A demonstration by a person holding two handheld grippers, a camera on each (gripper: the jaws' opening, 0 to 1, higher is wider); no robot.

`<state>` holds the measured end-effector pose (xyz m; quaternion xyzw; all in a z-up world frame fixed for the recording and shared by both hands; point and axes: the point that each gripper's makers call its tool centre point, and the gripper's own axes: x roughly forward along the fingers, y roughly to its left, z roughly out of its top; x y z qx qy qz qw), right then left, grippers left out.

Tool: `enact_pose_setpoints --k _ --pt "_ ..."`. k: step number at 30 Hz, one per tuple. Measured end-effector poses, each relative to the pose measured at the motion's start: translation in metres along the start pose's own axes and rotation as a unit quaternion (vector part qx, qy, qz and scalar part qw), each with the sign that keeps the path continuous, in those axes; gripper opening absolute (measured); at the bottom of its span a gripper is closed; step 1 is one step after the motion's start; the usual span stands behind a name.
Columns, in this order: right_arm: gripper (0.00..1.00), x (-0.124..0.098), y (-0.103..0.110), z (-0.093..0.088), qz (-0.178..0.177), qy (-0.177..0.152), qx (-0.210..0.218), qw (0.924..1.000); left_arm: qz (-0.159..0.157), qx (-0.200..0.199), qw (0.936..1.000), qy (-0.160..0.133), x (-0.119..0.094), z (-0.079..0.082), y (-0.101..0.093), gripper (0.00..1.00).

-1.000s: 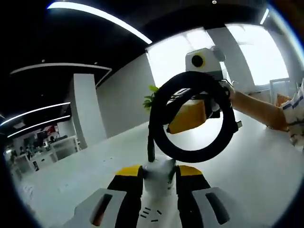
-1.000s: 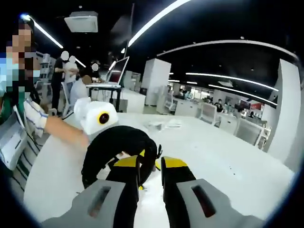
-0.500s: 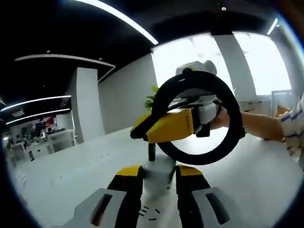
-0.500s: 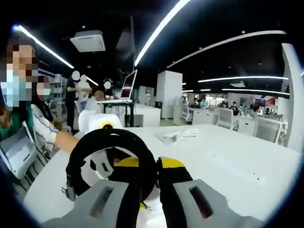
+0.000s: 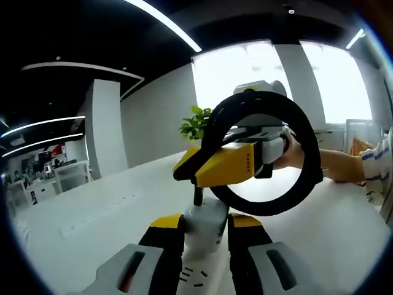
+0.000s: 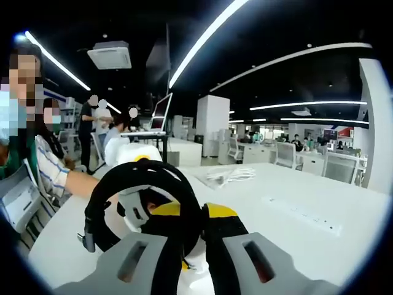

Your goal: Straighten the power strip on the desk, plug the charger into it

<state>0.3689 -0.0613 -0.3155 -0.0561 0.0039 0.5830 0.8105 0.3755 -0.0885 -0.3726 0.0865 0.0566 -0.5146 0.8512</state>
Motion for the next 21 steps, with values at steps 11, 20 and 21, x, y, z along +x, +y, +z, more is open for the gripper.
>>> enact_pose_setpoints --k 11,20,21 --pt "0.1 0.01 0.005 -0.002 -0.009 0.011 -0.027 0.9995 -0.016 0.009 0.9997 0.015 -0.004 -0.004 0.002 0.26" --pt "0.09 -0.002 0.0 -0.006 0.009 -0.001 -0.012 0.9999 -0.004 0.027 0.9995 0.019 0.001 -0.004 -0.001 0.26" --pt "0.09 0.0 0.003 -0.006 0.01 0.0 -0.016 0.9998 -0.007 0.029 0.9993 0.021 0.0 -0.005 -0.001 0.26"
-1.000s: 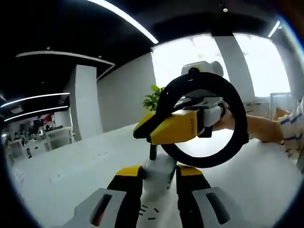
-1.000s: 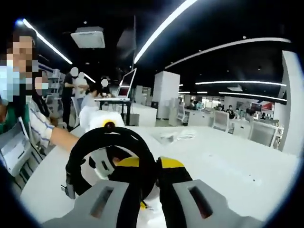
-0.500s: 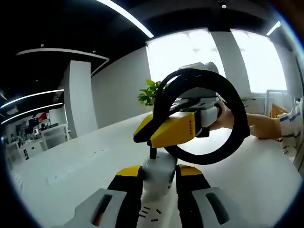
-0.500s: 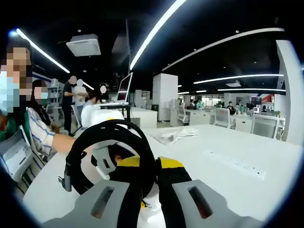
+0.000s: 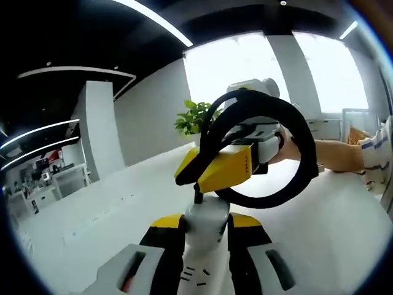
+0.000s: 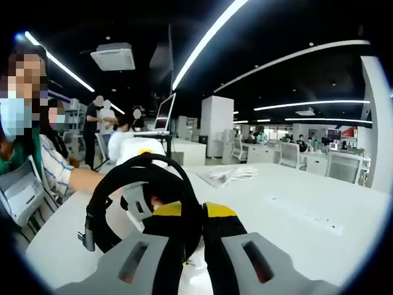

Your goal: Straighten the power strip on the desk, plug the charger into it

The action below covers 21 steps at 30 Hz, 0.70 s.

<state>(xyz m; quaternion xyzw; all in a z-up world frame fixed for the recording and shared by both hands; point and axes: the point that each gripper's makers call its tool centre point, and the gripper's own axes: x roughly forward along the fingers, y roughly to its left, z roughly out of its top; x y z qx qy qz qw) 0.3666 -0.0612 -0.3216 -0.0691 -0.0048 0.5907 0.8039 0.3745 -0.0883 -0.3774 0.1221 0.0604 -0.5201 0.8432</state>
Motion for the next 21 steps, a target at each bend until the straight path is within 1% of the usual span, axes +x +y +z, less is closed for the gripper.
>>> enact_pose_setpoints --k 3,6,10,12,15,19,21 --pt "0.09 0.006 0.005 0.0 -0.007 0.006 -0.015 0.9998 -0.006 0.0 1.0 0.003 -0.003 -0.001 0.001 0.26" --pt "0.09 0.006 0.004 0.0 -0.012 0.01 -0.023 0.9996 -0.009 -0.007 0.9999 0.001 -0.003 -0.002 0.0 0.26" --pt "0.09 -0.003 -0.005 -0.001 -0.005 0.001 -0.005 1.0 0.004 -0.004 1.0 0.0 0.002 -0.001 0.0 0.26" --pt "0.09 -0.006 -0.005 -0.002 0.003 -0.006 0.008 0.9999 0.007 0.003 1.0 0.005 0.003 -0.001 -0.001 0.26" --pt "0.09 -0.003 -0.004 -0.001 0.002 -0.009 0.012 0.9999 0.009 0.007 0.9999 0.006 0.002 -0.002 0.0 0.26" --pt "0.1 -0.001 -0.003 0.0 -0.005 -0.001 0.006 1.0 0.009 0.009 0.9999 -0.002 0.001 -0.002 -0.001 0.27" --pt "0.11 0.0 -0.002 0.0 -0.005 -0.005 0.022 0.9997 0.01 0.012 0.9999 -0.006 0.0 -0.002 -0.001 0.27"
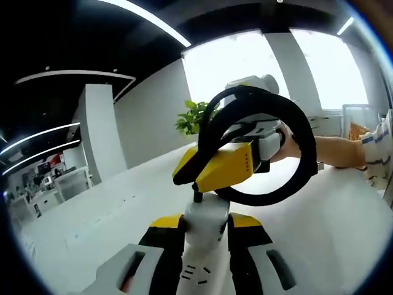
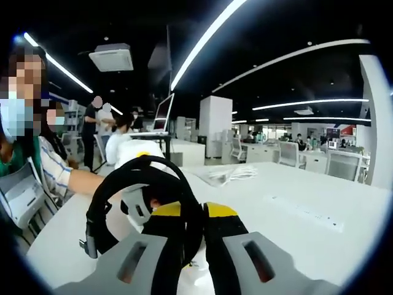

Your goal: Straighten the power strip on the desk, plug the charger into it

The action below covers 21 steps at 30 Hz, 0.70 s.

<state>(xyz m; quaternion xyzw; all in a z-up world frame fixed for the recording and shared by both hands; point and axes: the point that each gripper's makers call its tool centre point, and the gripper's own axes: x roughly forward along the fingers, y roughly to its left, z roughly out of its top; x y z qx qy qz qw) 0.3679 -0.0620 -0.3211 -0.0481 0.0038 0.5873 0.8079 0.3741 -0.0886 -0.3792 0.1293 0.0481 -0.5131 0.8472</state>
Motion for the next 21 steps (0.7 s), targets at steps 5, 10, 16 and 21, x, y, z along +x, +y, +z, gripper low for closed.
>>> enact_pose_setpoints --k 5,10,16,21 --pt "0.13 0.004 0.004 -0.012 -0.009 0.046 -0.032 0.9984 0.001 -0.006 1.0 0.0 -0.002 0.0 0.0 0.29" --pt "0.13 0.006 0.0 -0.017 -0.02 0.083 -0.052 0.995 0.014 0.016 0.9996 0.016 -0.016 -0.003 0.006 0.32" --pt "0.12 0.001 -0.004 -0.02 -0.016 0.106 -0.066 0.992 0.031 0.016 0.9992 0.021 -0.045 -0.008 0.019 0.31" --pt "0.1 0.003 -0.001 -0.021 -0.002 0.124 -0.089 0.9883 0.05 -0.015 0.9986 -0.008 -0.075 -0.003 0.031 0.3"
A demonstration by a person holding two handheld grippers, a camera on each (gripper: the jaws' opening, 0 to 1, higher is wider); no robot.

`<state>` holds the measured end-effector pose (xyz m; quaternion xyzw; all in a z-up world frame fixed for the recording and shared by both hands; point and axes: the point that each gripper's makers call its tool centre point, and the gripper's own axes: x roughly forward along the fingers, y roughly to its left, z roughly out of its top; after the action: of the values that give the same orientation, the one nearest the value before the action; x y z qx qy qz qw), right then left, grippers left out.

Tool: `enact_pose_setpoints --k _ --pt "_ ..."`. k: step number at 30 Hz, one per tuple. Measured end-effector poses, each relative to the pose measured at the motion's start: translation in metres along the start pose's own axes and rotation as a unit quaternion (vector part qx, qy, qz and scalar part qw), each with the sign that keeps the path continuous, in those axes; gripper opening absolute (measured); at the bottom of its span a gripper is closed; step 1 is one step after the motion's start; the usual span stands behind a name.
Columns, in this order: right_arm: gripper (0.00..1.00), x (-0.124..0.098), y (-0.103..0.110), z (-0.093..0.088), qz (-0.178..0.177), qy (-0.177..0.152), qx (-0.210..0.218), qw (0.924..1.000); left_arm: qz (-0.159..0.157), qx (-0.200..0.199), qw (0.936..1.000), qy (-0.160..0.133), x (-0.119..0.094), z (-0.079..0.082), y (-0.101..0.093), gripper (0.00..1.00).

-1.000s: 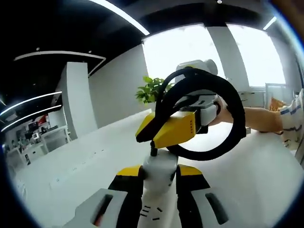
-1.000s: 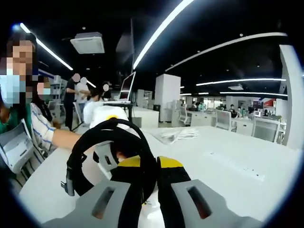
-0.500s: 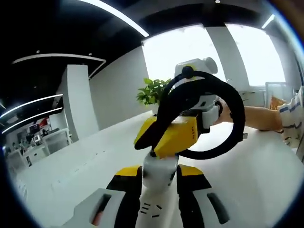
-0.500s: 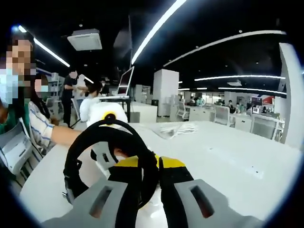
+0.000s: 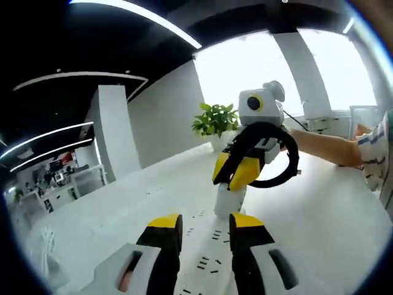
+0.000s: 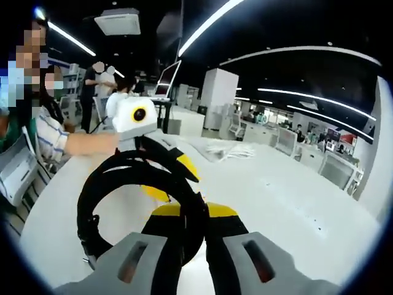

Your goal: Straighten the power strip on the desk, plug the charger into it

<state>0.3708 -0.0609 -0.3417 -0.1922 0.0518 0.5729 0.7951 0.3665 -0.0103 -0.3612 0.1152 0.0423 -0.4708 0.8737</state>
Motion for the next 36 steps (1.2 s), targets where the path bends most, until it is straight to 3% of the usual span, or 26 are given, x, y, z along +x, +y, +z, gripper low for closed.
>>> enact_pose_setpoints --k 6,11,15,25,31,36 --pt "0.09 -0.001 -0.002 -0.001 0.025 0.011 -0.004 0.9996 0.013 0.006 0.9998 -0.009 -0.027 -0.003 -0.006 0.29" --pt "0.09 0.004 -0.002 0.0 0.045 0.023 0.004 0.9987 0.011 0.004 0.9996 -0.027 -0.028 0.01 -0.01 0.28" --pt "0.09 0.008 0.007 0.0 0.042 0.049 -0.03 0.9974 0.009 0.003 0.9993 -0.036 -0.026 0.016 -0.011 0.28" --pt "0.08 -0.001 -0.004 -0.002 0.044 0.002 -0.005 0.999 0.023 -0.001 0.9995 -0.02 -0.026 0.008 -0.002 0.29" --pt "0.08 0.005 -0.001 0.0 0.044 0.011 -0.011 0.9989 0.03 -0.005 0.9993 -0.02 -0.025 0.01 0.003 0.3" --pt "0.08 -0.002 -0.006 -0.003 0.045 -0.01 0.007 0.9989 0.022 0.006 0.9997 -0.004 -0.024 0.003 -0.006 0.3"
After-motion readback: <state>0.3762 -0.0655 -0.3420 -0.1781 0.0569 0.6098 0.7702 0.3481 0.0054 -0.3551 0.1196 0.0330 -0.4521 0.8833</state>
